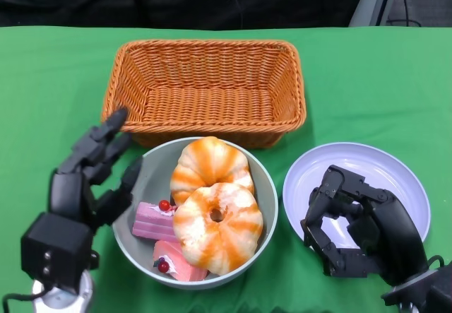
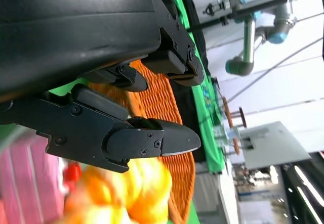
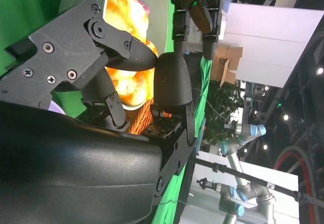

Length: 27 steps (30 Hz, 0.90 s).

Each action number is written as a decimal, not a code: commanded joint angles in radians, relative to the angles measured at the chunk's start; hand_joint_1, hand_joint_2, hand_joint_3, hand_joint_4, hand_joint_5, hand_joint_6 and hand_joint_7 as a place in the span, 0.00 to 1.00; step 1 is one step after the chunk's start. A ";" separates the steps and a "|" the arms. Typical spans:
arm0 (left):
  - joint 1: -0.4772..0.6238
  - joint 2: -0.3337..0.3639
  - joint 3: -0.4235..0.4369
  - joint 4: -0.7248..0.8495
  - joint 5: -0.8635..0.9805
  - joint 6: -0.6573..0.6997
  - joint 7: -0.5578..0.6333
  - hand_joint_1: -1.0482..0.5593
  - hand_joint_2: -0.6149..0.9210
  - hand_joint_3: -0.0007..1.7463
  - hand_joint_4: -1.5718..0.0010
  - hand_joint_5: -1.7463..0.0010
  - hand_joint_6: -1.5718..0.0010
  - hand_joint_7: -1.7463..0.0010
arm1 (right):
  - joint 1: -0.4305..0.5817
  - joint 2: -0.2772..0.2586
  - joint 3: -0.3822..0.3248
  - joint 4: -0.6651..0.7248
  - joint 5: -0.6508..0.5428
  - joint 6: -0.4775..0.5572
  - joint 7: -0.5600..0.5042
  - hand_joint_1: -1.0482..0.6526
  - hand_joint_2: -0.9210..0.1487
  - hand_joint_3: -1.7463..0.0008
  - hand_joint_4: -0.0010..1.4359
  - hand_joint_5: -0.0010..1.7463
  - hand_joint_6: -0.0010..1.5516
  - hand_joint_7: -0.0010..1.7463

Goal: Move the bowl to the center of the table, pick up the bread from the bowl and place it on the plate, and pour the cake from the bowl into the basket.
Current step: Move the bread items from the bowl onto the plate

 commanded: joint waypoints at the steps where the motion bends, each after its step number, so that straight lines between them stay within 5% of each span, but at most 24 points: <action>1: -0.033 0.042 0.024 0.038 0.013 -0.046 0.032 0.27 1.00 0.21 0.63 0.99 0.64 0.99 | -0.003 -0.008 -0.015 0.000 0.002 -0.007 -0.008 0.51 0.40 0.38 0.52 1.00 0.39 0.90; 9: -0.066 0.071 0.055 0.053 0.008 -0.131 0.058 0.27 1.00 0.15 0.57 0.97 0.59 0.98 | -0.005 -0.007 -0.015 0.004 0.019 0.004 0.002 0.51 0.41 0.38 0.53 1.00 0.39 0.90; 13: -0.096 0.092 0.067 0.096 -0.011 -0.215 0.028 0.41 1.00 0.11 0.45 0.93 0.47 0.95 | -0.006 -0.008 -0.018 0.005 0.024 -0.001 0.005 0.51 0.41 0.38 0.53 1.00 0.39 0.90; 16: -0.127 0.147 0.052 0.136 -0.077 -0.252 -0.114 0.55 1.00 0.17 0.23 0.86 0.27 0.93 | -0.003 -0.012 -0.020 0.000 0.030 0.006 0.008 0.51 0.41 0.39 0.53 1.00 0.38 0.90; 18: -0.146 0.166 0.050 0.161 -0.113 -0.261 -0.187 0.59 1.00 0.18 0.18 0.83 0.22 0.91 | -0.001 -0.013 -0.021 -0.003 0.032 0.008 0.008 0.51 0.40 0.39 0.53 1.00 0.38 0.90; 19: -0.159 0.179 0.048 0.173 -0.137 -0.247 -0.237 0.61 1.00 0.19 0.19 0.75 0.20 0.91 | -0.001 -0.014 -0.023 -0.003 0.037 0.007 0.013 0.51 0.40 0.40 0.53 1.00 0.39 0.89; 20: -0.170 0.190 0.047 0.184 -0.158 -0.235 -0.281 0.60 1.00 0.21 0.30 0.53 0.19 0.90 | -0.001 -0.014 -0.024 -0.003 0.042 0.007 0.017 0.51 0.39 0.41 0.53 1.00 0.39 0.88; 21: -0.182 0.200 0.047 0.197 -0.184 -0.221 -0.332 0.60 1.00 0.22 0.35 0.42 0.18 0.89 | 0.000 -0.015 -0.026 -0.003 0.047 0.008 0.023 0.51 0.38 0.42 0.52 1.00 0.39 0.88; 23: -0.204 0.212 0.055 0.228 -0.226 -0.195 -0.412 0.60 1.00 0.23 0.42 0.30 0.24 0.76 | 0.002 -0.017 -0.029 -0.006 0.052 0.010 0.029 0.51 0.37 0.44 0.52 1.00 0.39 0.87; 27: -0.238 0.221 0.070 0.287 -0.252 -0.149 -0.488 0.58 0.97 0.26 0.46 0.21 0.40 0.44 | 0.004 -0.020 -0.039 -0.013 0.044 -0.002 0.024 0.50 0.36 0.46 0.51 0.99 0.39 0.85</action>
